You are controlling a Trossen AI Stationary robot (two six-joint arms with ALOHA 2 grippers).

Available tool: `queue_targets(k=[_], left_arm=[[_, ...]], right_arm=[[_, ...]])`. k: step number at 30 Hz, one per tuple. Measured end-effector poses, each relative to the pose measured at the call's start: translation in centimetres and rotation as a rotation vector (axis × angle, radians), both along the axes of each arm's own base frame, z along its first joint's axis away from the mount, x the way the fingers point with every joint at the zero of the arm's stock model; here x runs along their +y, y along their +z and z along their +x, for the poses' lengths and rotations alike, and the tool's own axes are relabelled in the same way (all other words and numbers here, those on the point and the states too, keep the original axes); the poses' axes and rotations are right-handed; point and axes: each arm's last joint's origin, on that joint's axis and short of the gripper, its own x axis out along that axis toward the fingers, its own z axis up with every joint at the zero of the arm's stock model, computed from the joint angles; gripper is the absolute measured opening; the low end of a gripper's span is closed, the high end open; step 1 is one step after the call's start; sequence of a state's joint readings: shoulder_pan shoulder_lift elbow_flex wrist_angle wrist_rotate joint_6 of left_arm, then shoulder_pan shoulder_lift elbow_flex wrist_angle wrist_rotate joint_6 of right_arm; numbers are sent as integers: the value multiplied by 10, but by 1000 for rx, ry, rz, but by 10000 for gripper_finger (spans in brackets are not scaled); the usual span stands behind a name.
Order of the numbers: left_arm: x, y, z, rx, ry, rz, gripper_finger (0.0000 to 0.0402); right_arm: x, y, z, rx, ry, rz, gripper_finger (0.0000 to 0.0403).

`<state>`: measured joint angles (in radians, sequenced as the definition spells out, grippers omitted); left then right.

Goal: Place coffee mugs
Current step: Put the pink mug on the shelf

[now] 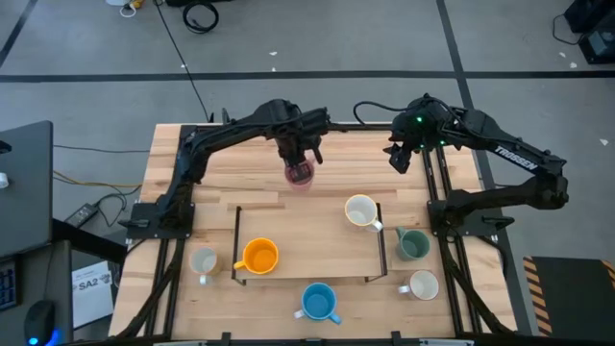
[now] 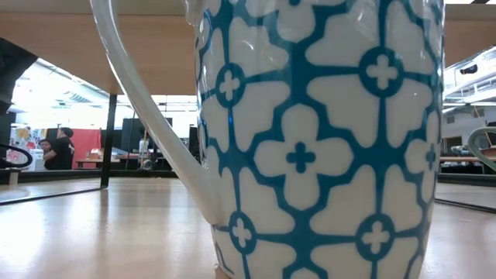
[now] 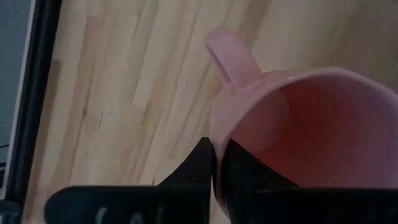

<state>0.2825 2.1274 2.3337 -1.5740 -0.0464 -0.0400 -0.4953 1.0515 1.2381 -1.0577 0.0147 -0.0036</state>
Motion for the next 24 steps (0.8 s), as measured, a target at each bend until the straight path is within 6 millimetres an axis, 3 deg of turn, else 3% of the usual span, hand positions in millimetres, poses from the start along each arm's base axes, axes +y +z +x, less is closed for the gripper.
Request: queue_targets(k=[12,24], left_arm=[[-49,25,-5,-76,-82,-17,24],[-100,27,-1,-97,-220,-150,26]], right_arm=[[0,0,0,-3,2,3,191],[0,0,0,-5,4,5,191]])
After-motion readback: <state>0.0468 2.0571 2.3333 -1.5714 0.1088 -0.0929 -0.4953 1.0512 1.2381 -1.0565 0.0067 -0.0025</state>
